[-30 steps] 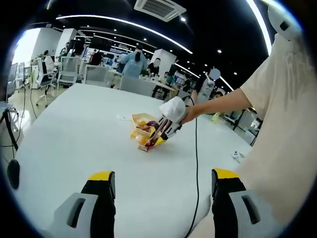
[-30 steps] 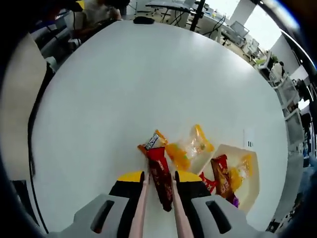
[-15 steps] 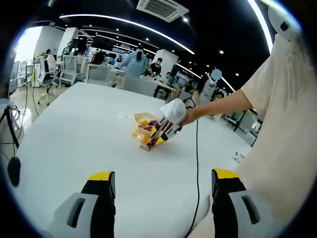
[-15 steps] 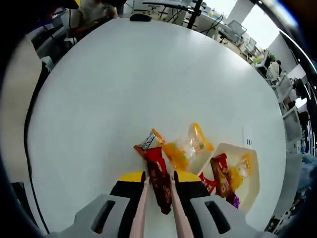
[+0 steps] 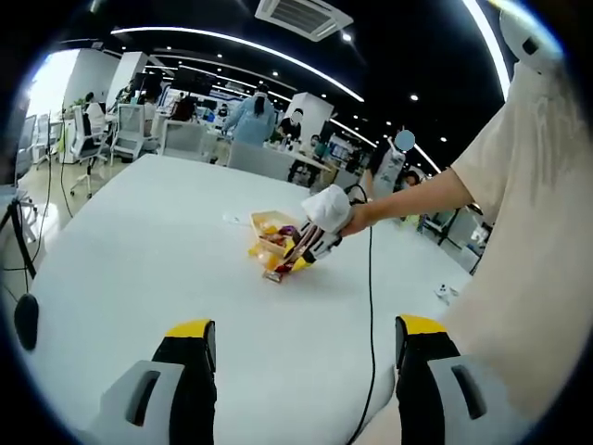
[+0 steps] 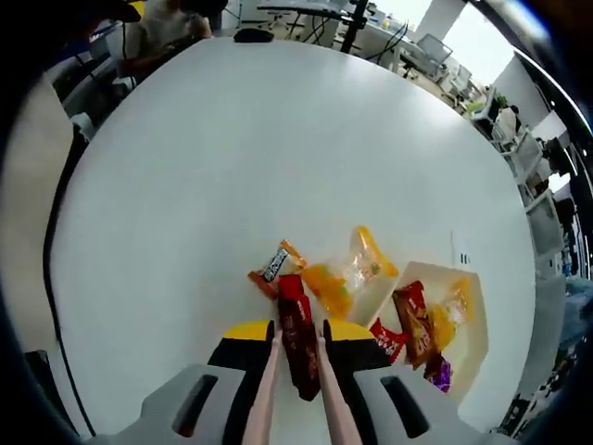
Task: Place the target food into the container with the food tongs after gripping and lifting it, then release it inside without dropping or visibly crushing the food.
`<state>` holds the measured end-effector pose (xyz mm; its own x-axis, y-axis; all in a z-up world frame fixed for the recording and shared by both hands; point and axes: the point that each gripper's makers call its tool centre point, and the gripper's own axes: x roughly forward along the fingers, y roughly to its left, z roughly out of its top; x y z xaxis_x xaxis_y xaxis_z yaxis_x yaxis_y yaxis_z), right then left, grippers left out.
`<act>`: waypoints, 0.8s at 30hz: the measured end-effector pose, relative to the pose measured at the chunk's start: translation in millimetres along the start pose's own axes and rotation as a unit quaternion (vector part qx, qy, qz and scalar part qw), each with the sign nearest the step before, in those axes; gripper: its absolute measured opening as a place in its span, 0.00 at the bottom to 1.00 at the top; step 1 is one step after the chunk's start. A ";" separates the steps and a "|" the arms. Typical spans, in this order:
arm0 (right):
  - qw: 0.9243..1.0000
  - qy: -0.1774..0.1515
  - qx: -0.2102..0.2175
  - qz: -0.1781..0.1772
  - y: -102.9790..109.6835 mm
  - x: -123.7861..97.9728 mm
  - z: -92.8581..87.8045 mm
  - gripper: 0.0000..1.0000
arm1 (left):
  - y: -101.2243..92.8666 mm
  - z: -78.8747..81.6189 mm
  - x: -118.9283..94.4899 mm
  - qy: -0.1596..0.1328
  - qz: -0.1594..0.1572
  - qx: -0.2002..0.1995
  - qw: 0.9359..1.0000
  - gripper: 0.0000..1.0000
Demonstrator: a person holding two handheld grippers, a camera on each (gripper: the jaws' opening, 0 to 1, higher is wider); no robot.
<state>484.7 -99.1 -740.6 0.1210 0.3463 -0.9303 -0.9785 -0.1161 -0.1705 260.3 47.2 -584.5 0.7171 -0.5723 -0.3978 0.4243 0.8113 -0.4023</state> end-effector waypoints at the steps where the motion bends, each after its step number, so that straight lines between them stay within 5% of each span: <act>1: 1.000 0.000 0.001 0.000 -0.4 -0.1 0.2 0.19 | 0.1 0.2 0.0 0.000 0.000 0.000 1.000 0.79; 24: 0.998 -0.036 0.044 -0.030 -12.1 -26.4 10.2 0.17 | -3.8 6.6 1.4 -0.006 -0.007 0.012 1.000 0.79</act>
<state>491.7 -97.4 -710.6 0.1696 0.4173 -0.8928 -0.9813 -0.0120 -0.1921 263.4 44.1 -578.1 0.7171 -0.5824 -0.3829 0.4478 0.8060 -0.3872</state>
